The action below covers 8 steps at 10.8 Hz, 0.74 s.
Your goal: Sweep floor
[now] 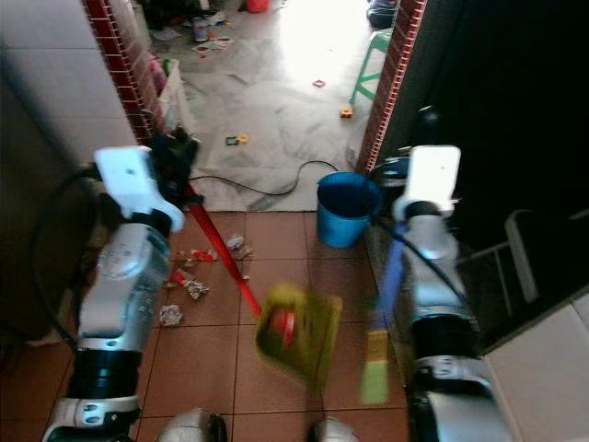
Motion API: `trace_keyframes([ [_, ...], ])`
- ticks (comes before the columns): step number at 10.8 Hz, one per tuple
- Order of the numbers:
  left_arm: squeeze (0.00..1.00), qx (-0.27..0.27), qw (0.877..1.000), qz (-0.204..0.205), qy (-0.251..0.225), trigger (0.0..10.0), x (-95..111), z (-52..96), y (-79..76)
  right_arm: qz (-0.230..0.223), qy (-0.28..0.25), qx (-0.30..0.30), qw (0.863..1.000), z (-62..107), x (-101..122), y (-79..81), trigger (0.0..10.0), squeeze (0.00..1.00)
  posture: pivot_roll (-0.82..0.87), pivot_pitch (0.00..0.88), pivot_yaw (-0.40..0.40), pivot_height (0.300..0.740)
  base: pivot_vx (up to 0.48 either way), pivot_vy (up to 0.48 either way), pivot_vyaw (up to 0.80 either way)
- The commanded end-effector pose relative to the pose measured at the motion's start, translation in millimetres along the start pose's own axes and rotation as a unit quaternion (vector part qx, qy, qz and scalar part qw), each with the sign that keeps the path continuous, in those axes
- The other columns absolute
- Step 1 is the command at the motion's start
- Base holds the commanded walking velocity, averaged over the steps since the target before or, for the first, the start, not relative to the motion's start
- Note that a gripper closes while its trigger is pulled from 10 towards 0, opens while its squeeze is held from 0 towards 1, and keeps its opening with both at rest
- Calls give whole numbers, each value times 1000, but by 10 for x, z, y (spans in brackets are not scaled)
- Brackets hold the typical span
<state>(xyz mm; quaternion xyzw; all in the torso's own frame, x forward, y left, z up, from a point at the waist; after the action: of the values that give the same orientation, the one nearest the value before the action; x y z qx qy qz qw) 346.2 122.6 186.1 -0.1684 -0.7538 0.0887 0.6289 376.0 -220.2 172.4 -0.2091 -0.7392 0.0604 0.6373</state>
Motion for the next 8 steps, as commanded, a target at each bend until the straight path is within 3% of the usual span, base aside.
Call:
trace_keyframes([
  [1, 0, -16, 998, 4, -57, 10000, 291, -55, -94, 1, -24, -15, 1000, -41, 118, -70, 10000, 0, -8, 19, -20, 740, 322, 0, 0],
  [3, 0, -9, 996, 16, -86, 10000, 488, -131, -97, 13, -18, -19, 1000, -39, 87, -88, 10000, 0, -11, 16, -23, 740, 354, 0, 0],
  [4, 0, -5, 992, 35, -123, 10000, 744, -201, -163, 13, -13, -5, 1000, -10, 49, -20, 10000, 0, -11, 14, -24, 740, 356, 0, 0],
  [5, 0, 2, 989, 38, -140, 10000, 841, -220, -164, 10, -12, -2, 1000, 5, 40, 7, 10000, 0, -15, 12, -25, 740, 394, 0, 0],
  [8, 0, 25, 986, 40, -160, 10000, 952, -252, -87, 10, -5, 2, 1000, 52, -24, 19, 10000, 0, -21, 11, -20, 740, 480, 0, 0],
])
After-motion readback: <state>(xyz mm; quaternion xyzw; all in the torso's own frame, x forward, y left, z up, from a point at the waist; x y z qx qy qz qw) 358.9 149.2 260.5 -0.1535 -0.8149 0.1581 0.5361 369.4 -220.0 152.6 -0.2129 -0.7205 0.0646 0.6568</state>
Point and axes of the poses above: a point about 5 cm out from each wrist's last joint towards the gripper, its own z axis pointing back from the gripper into the wrist, its own x axis along the axis of the wrist's last joint, y = z × x, the point moved 3 cm from there along -z, pointing out of the wrist towards the gripper, and after that the axes turned 11 degrees about z, right-handed, at the moved point
